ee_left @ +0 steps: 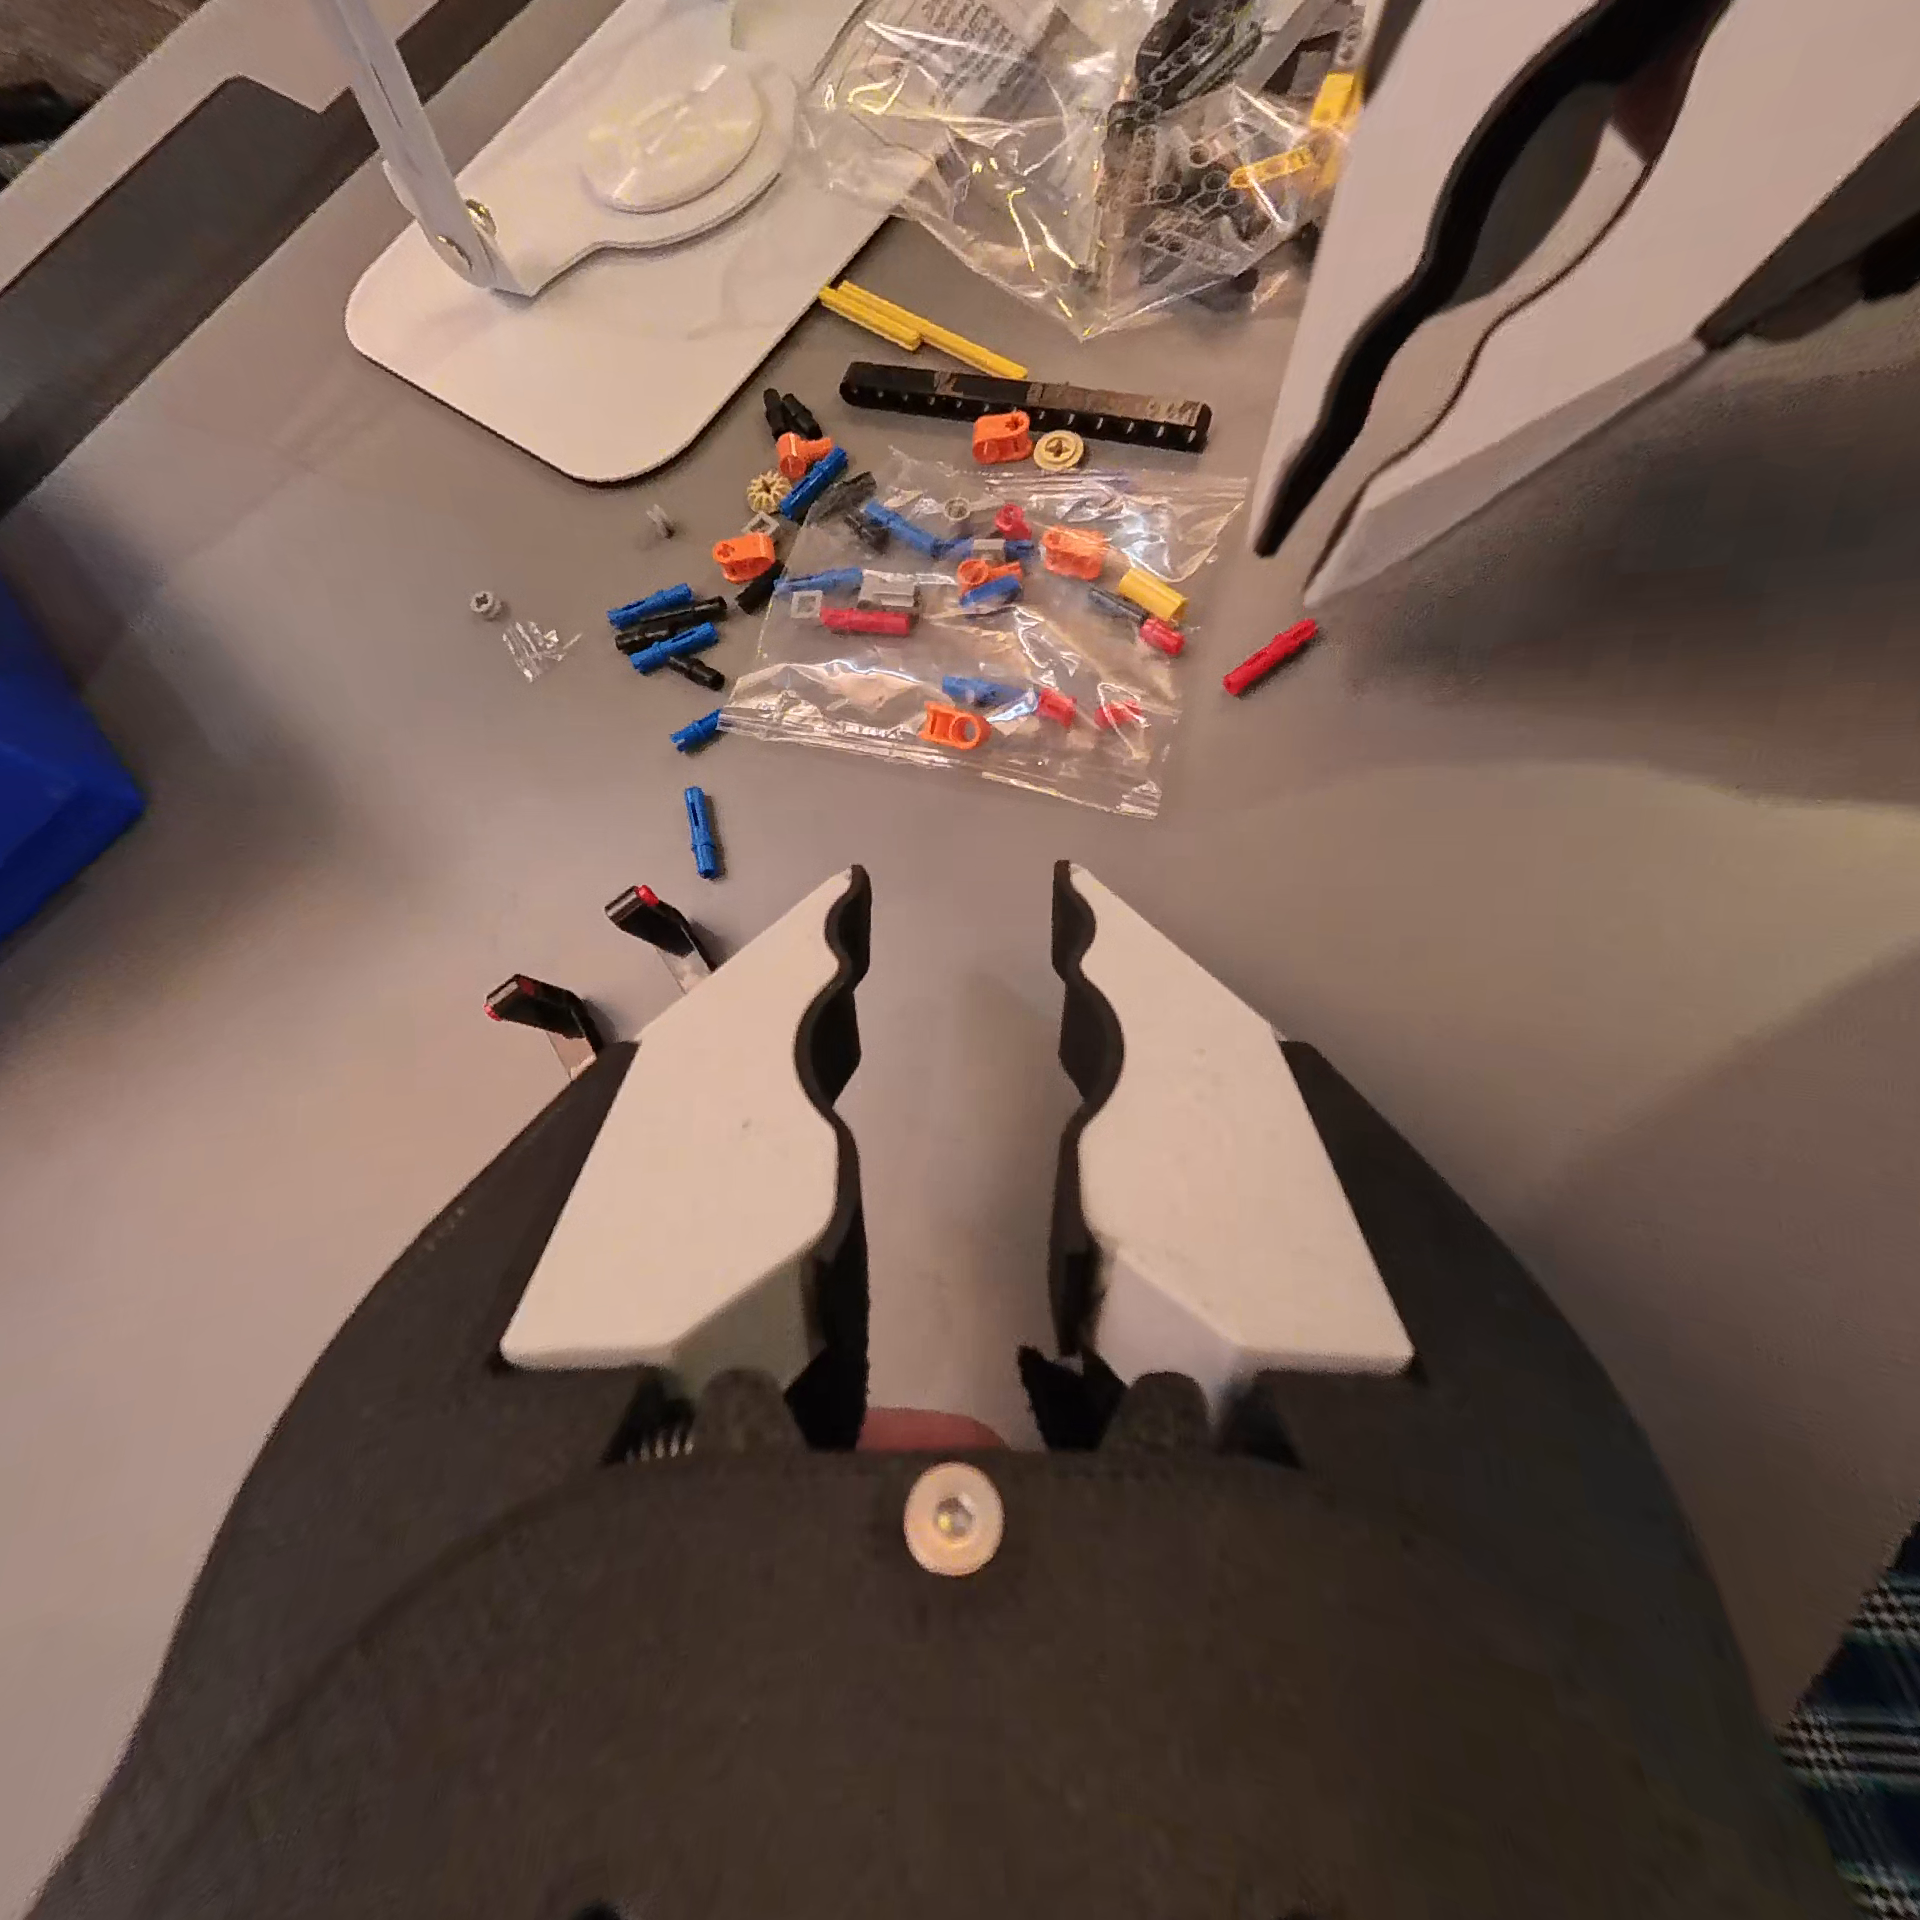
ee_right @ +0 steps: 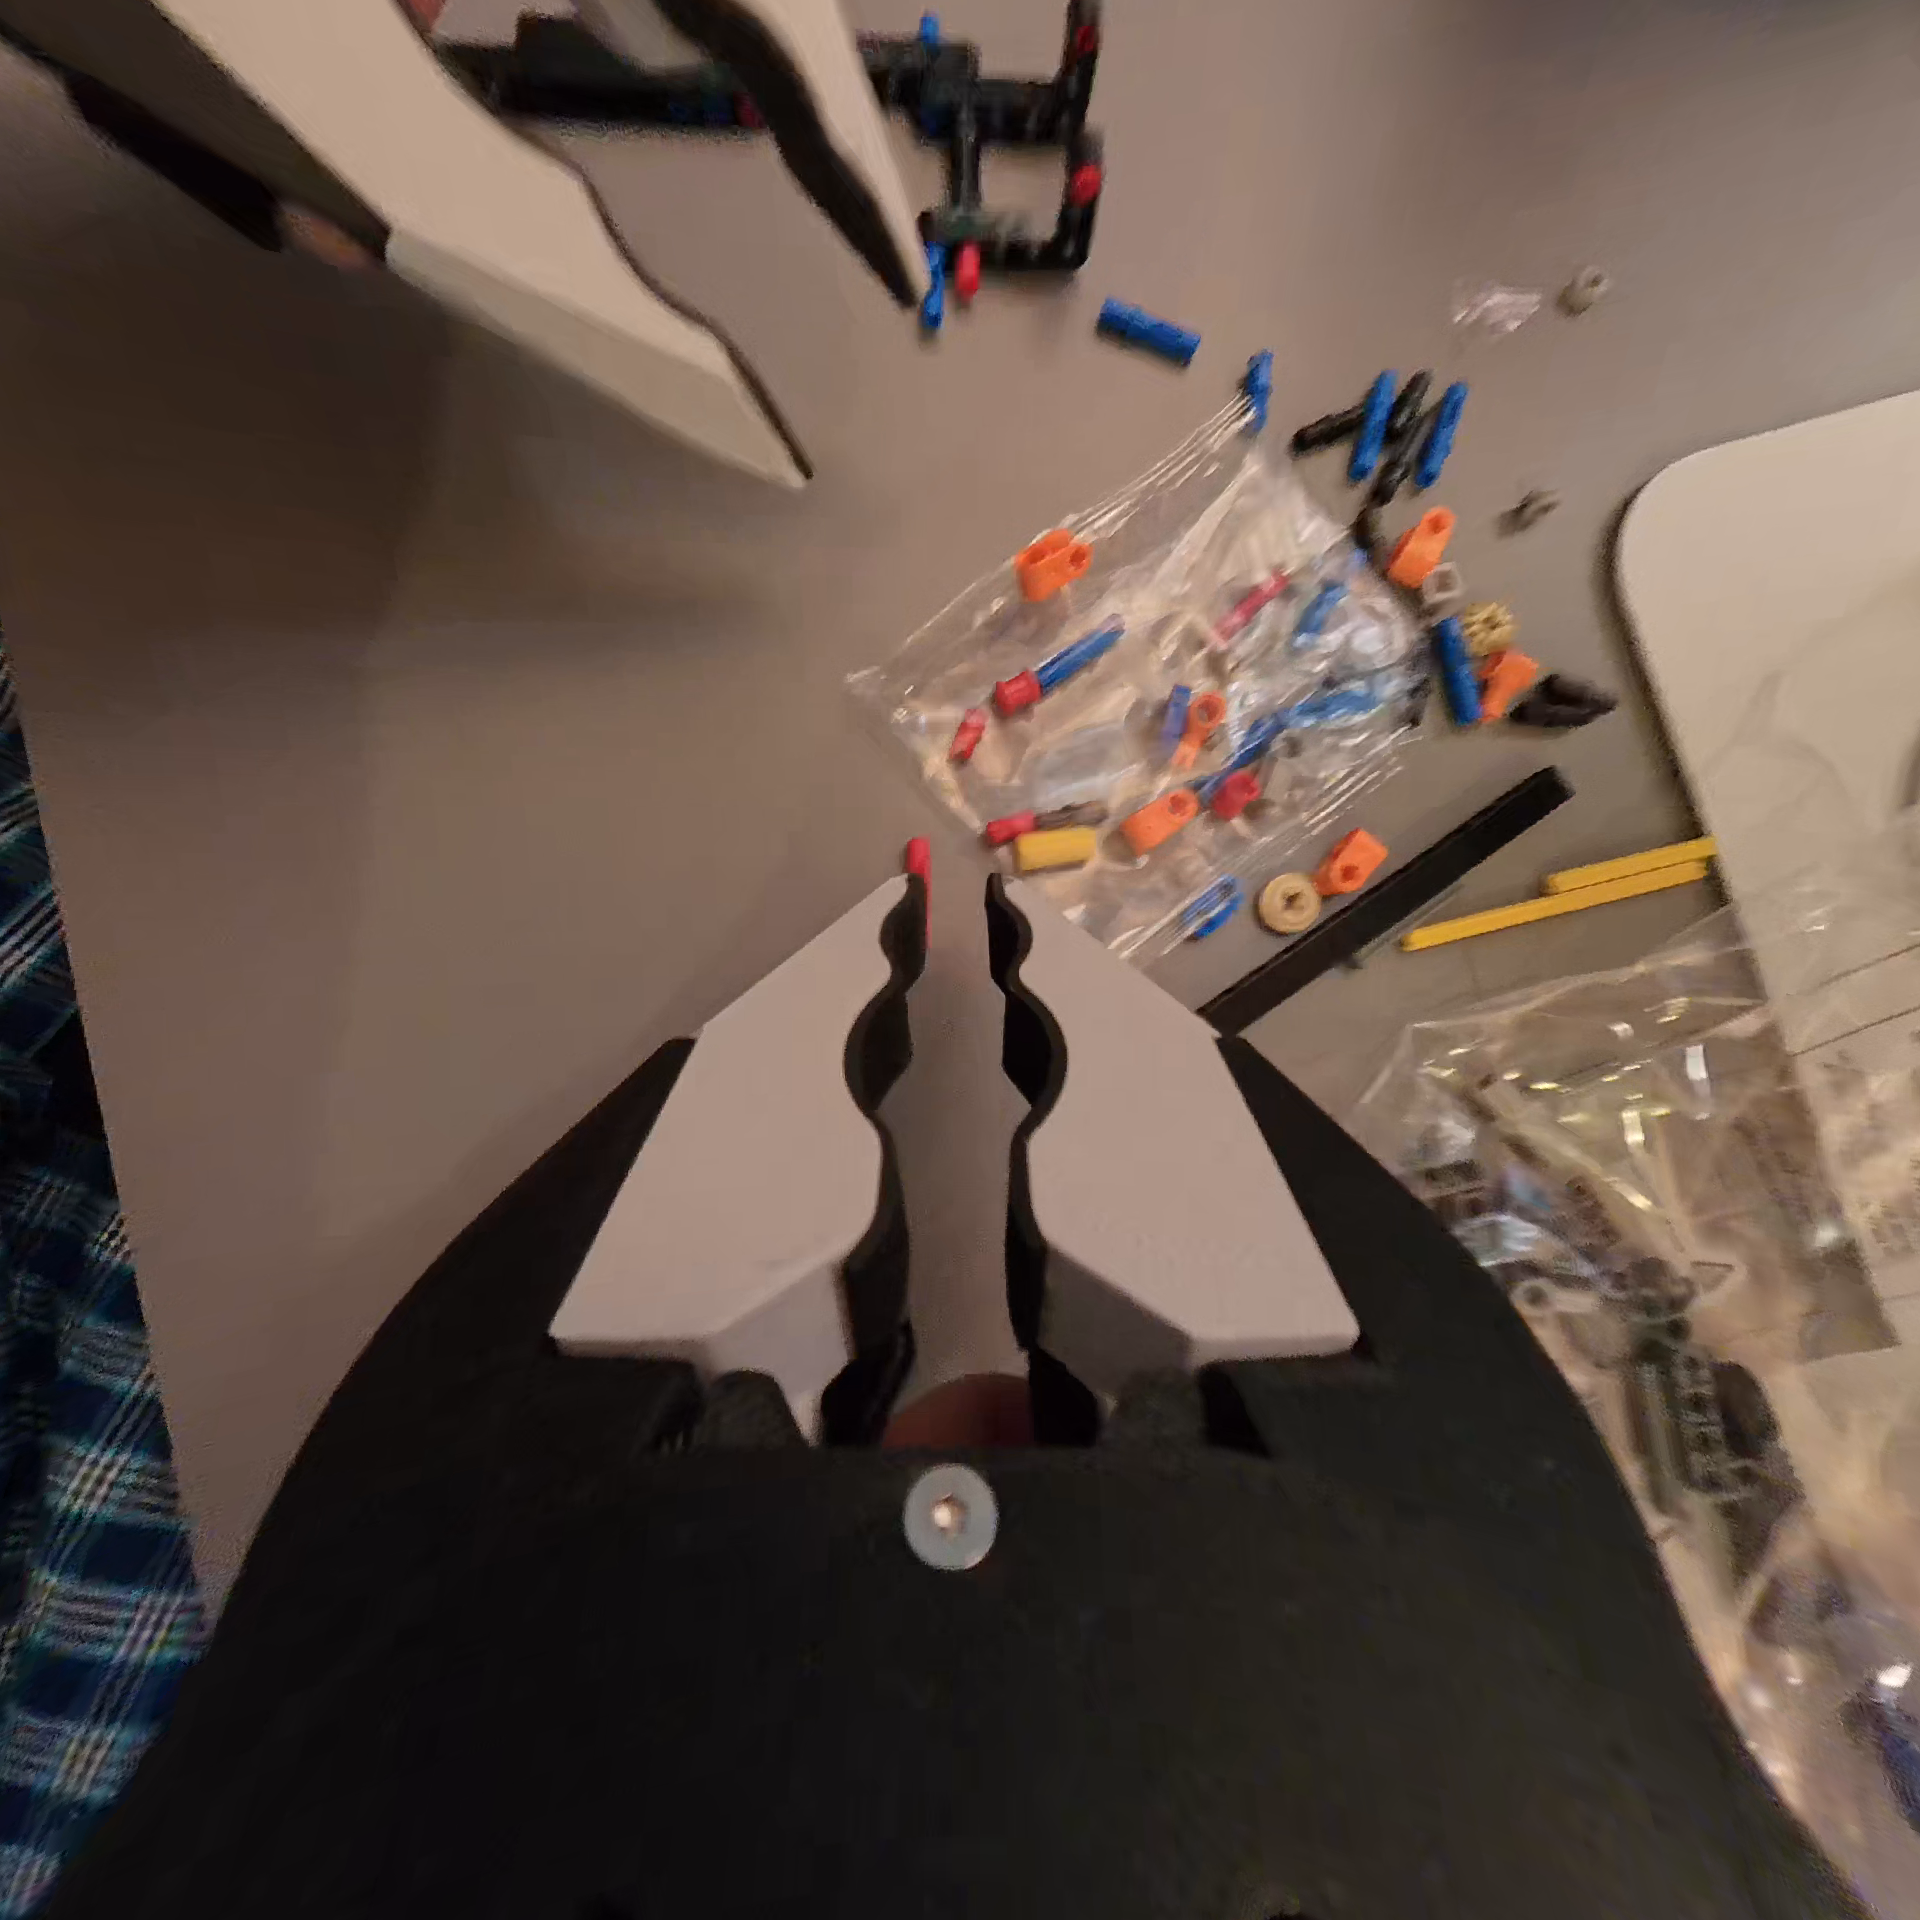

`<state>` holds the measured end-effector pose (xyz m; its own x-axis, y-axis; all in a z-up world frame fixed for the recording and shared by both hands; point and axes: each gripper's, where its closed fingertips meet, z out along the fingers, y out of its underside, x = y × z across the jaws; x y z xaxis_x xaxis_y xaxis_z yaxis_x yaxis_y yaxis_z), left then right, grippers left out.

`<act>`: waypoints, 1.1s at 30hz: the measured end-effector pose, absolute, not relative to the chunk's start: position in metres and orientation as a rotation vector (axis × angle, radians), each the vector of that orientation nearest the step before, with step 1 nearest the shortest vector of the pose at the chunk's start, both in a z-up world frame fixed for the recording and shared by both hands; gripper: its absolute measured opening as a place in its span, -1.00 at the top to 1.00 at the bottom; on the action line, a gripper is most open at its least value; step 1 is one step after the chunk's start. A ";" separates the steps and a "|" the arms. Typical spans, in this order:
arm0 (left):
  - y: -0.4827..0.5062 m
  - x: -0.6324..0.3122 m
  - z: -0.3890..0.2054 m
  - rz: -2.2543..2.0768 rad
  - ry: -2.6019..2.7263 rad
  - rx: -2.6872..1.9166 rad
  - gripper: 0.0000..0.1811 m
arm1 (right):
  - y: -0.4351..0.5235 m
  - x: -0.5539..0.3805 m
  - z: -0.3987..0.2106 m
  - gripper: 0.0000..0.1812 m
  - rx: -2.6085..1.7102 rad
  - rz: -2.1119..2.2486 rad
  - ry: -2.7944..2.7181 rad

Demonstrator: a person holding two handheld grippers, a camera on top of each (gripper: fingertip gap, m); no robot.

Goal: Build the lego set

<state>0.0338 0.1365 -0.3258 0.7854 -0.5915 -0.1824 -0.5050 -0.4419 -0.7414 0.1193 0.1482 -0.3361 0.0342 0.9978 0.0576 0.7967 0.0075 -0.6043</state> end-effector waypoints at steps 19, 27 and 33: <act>0.138 0.027 -0.321 -0.128 0.777 -2.116 0.63 | 0.236 0.037 -0.328 0.90 -1.873 0.527 -1.753; 0.137 0.031 -0.325 -0.157 0.788 -2.120 0.63 | 0.175 0.046 -0.331 0.79 -1.771 0.648 -1.972; 0.137 0.029 -0.323 -0.153 0.781 -2.118 0.63 | 0.163 0.045 -0.332 0.73 -1.729 0.627 -2.000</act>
<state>0.0288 0.1371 -0.3231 0.7974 -0.5812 -0.1622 -0.4770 -0.4426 -0.7593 0.0454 0.1632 -0.3317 -0.1370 0.9903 0.0227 0.8003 0.1241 -0.5866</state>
